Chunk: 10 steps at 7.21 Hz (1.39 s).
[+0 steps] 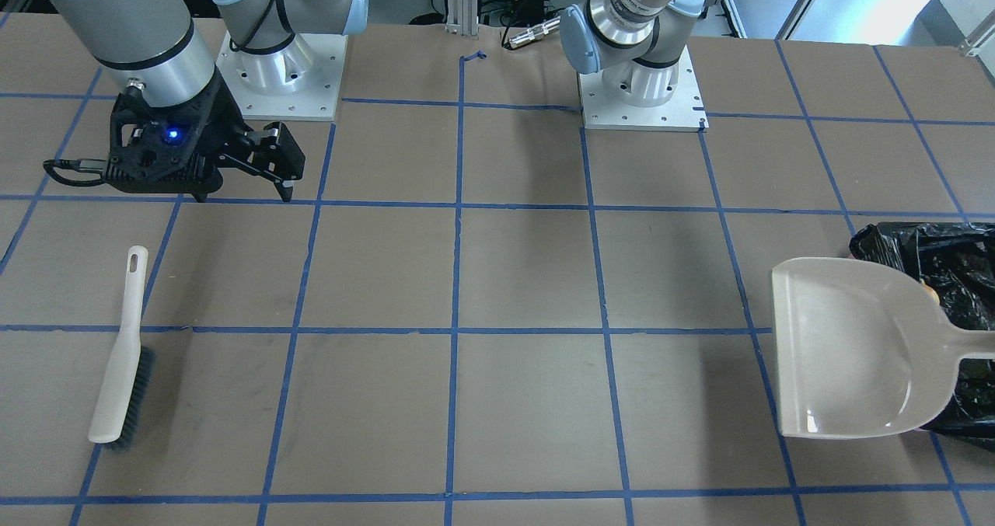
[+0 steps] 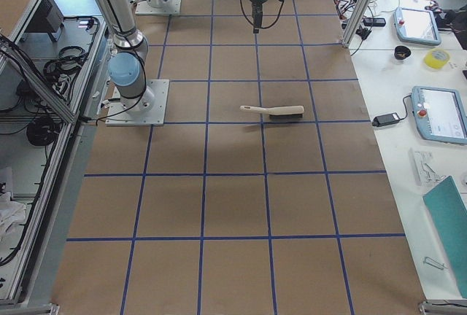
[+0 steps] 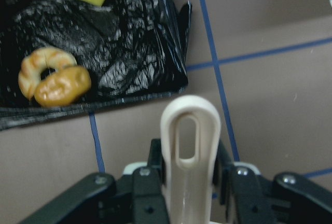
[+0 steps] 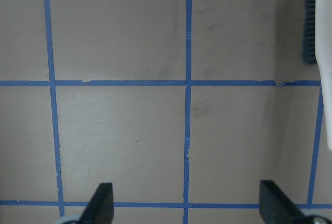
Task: Sweep and dump trash into bin
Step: 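Swing the white dustpan away from the bin with the left gripper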
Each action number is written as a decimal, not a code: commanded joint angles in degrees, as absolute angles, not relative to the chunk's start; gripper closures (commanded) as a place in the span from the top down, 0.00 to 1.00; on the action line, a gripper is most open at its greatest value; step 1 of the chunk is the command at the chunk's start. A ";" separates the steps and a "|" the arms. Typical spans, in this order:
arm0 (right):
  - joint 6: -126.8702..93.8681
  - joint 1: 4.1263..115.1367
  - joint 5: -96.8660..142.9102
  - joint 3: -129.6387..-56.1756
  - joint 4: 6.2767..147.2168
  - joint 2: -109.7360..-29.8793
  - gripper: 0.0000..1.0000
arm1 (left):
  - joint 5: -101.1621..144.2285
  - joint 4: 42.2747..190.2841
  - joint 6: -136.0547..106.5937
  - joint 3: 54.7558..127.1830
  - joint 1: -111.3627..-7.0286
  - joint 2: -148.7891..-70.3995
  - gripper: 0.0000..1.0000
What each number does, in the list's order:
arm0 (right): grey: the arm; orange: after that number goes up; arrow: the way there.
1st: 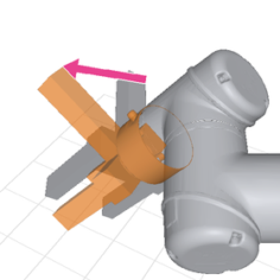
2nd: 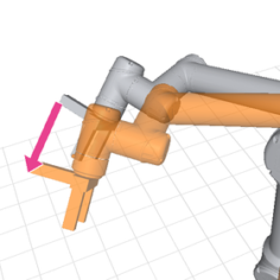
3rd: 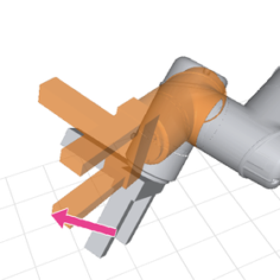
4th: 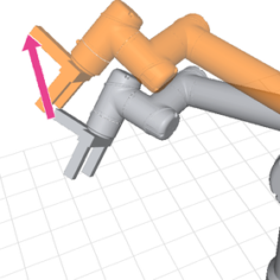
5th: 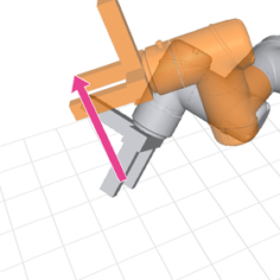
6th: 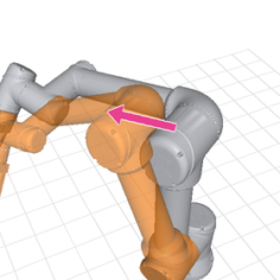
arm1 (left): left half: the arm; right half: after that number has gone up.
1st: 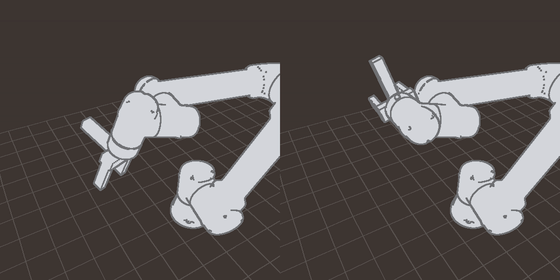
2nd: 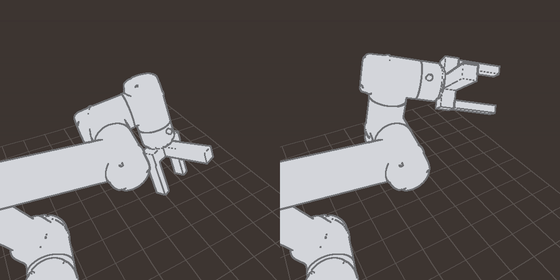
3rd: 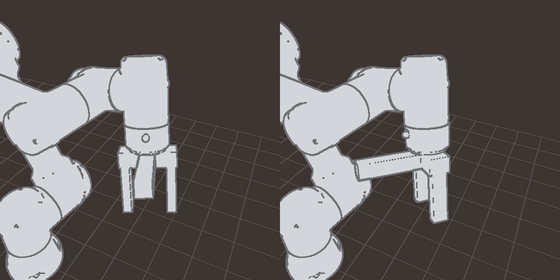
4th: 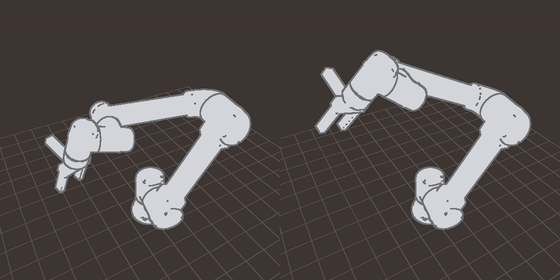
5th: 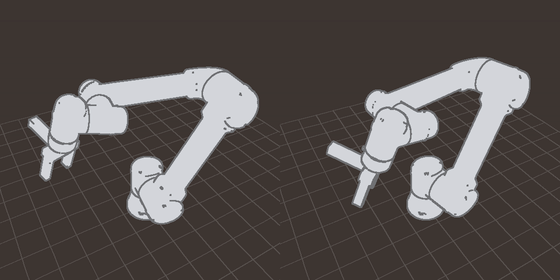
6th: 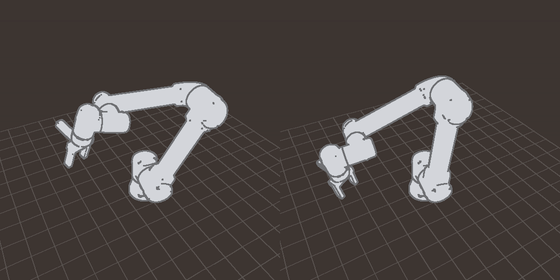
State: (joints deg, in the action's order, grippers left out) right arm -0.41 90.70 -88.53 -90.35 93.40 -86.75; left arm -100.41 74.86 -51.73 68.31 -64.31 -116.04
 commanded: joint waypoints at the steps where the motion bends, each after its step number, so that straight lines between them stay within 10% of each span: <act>1: -0.53 90.70 -88.50 -90.18 93.43 -86.14 1.00 | -96.78 75.06 -54.04 69.87 -66.88 -118.90 0.00; 10: -0.53 90.70 -88.33 -90.35 93.43 -85.78 1.00 | -99.32 72.42 -75.41 72.24 -75.58 -125.78 0.00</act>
State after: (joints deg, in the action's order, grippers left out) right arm -0.57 90.70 -88.49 -90.35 93.36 -85.80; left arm -99.27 72.56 -75.45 71.50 -75.08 -126.38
